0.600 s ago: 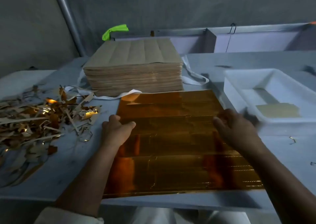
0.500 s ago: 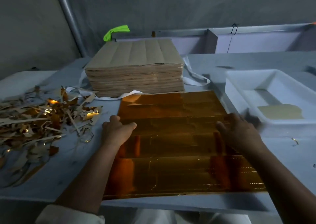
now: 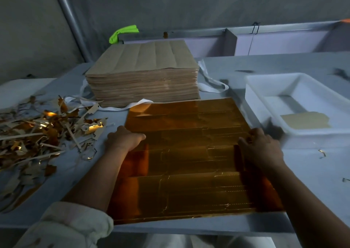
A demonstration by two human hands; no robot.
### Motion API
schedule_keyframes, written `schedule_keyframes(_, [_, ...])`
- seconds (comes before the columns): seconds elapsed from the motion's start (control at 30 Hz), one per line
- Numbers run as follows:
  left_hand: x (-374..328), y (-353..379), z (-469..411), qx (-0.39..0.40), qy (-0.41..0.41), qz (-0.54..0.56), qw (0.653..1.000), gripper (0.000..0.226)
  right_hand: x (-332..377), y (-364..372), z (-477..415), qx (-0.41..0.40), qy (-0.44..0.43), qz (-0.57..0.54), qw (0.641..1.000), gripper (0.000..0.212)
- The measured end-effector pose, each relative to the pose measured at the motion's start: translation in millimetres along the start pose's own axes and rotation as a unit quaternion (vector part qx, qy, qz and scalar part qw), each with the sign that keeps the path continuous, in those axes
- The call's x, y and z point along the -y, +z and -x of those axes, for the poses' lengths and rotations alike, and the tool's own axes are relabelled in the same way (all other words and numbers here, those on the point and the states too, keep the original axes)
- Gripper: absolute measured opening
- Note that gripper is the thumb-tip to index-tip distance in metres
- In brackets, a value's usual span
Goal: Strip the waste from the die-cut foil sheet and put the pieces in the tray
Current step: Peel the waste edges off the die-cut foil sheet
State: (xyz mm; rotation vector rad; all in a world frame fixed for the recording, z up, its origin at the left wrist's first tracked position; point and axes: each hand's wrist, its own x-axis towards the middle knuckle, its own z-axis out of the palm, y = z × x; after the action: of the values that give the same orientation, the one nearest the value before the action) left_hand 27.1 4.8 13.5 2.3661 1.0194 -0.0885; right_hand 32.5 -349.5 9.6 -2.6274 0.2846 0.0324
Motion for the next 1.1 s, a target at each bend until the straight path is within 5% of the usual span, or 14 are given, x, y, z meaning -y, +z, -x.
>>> schedule_keyframes(0.53, [1,27,-1,-0.097,-0.035,0.019,0.994,0.072,-2,11,-5,-0.049,0.021,-0.012,0.999,0.041])
schedule_keyframes(0.87, [15,9,0,-0.065,-0.019,0.022,0.997,0.089,-16,8,-36,-0.016,-0.017,0.032,0.999,0.063])
schedule_keyframes(1.1, [26,-3,0,-0.005,0.015,0.112,0.994,0.047,-28,2,-44,0.000,-0.066,0.030,0.997,0.056])
